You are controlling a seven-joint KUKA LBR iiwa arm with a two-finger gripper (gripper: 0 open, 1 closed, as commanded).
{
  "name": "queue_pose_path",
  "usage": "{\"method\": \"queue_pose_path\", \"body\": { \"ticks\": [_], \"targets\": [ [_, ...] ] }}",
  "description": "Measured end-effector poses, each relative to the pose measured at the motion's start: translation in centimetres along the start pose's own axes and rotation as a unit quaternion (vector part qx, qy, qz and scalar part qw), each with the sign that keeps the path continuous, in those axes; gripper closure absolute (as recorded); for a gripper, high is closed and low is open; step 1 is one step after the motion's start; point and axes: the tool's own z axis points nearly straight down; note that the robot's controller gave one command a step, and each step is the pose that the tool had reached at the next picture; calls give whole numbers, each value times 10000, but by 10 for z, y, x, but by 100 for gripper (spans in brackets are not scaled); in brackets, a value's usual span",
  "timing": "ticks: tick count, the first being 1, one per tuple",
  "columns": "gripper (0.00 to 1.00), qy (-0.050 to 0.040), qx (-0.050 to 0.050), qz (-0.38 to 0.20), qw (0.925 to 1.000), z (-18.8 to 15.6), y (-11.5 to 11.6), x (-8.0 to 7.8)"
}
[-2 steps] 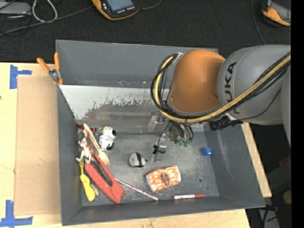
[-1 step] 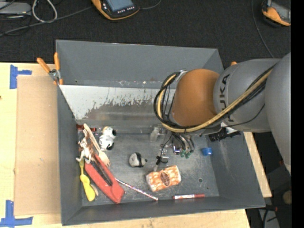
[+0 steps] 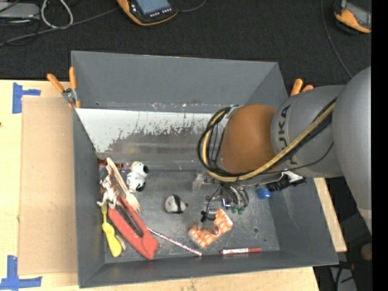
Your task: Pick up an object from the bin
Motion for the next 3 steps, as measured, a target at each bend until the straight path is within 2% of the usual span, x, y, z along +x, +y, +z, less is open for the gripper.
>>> {"method": "queue_pose_path", "body": {
  "ticks": [1, 2, 3],
  "targets": [
    [0, -1, -12, -1350, 9908, 8, -44, 14],
    [0, 0, -15, -638, 9980, 9, -57, 43],
    [0, -20, -14, -1226, 9925, 11, -97, 48]
  ]
}}
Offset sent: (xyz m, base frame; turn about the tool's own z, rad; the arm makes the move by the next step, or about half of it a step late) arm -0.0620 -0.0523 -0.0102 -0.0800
